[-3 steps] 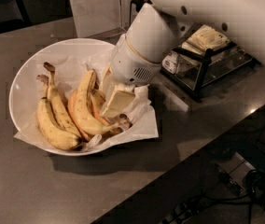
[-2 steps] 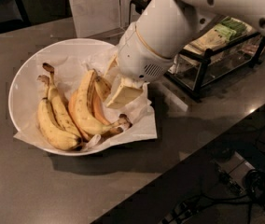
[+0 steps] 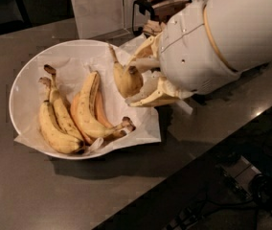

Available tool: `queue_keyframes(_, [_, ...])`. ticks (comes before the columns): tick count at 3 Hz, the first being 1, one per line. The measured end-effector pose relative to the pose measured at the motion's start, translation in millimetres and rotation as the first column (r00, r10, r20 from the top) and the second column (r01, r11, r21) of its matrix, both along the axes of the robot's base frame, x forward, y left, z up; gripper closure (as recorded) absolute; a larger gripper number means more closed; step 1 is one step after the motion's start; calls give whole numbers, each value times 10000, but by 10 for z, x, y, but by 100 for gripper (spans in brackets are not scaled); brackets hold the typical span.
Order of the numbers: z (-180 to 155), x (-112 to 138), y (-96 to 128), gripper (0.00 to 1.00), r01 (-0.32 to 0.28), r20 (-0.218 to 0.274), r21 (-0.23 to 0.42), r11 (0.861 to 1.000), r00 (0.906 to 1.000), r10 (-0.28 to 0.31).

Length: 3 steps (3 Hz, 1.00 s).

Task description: Pick banana from white bowl

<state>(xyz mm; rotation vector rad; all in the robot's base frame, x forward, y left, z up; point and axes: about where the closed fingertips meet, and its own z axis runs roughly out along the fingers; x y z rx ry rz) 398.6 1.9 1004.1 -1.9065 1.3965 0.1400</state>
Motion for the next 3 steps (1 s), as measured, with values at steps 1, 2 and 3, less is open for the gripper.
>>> queue_keyframes(1, [281,-375,-342,100,602,1374,657,9960,9881,-687])
queue_keyframes(2, [415,-516,-243,100,97,1832,942,9955,9827,-269])
queue_keyframes(3, [415,-516,-243,100,97,1832,942,9955,9827,-269])
